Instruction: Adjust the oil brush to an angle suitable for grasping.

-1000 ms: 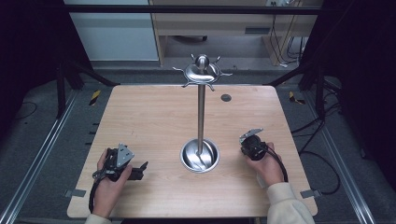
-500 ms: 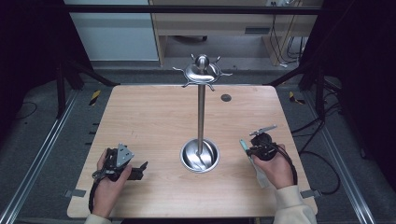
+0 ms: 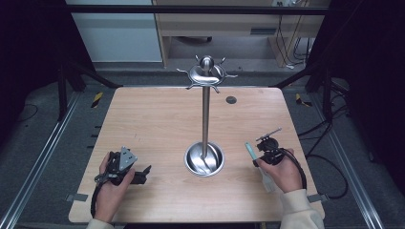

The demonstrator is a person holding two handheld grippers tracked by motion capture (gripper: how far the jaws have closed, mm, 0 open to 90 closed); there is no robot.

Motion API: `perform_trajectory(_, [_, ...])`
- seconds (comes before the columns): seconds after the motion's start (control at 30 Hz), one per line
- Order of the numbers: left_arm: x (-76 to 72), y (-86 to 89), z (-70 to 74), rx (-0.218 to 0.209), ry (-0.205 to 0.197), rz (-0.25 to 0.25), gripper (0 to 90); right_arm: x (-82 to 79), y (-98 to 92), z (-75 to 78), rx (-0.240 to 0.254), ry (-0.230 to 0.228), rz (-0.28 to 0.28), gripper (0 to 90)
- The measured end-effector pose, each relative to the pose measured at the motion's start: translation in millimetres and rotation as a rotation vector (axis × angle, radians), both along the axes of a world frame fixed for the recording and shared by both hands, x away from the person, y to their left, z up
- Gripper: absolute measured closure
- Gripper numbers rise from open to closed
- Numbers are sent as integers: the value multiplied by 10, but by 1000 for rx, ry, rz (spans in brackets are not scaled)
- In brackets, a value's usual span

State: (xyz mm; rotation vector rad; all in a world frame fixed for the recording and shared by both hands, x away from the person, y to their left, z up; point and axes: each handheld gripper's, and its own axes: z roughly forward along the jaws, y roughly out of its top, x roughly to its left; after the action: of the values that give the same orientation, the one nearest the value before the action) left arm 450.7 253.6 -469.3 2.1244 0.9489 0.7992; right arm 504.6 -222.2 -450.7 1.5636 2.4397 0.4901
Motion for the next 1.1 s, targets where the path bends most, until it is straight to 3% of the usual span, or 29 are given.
perform_trajectory(0.37, [0, -4, -1, 2, 2, -2, 27, 18, 36, -105, -23, 65, -8, 696])
perform_trajectory(0.7, [-1, -3, 1, 2, -1, 0, 28, 52, 1, -141, -22, 87, -19, 767])
perform_trajectory(1.1, [-3, -5, 2, 7, 0, -3, 28, 74, 10, -169, -24, 104, -24, 791])
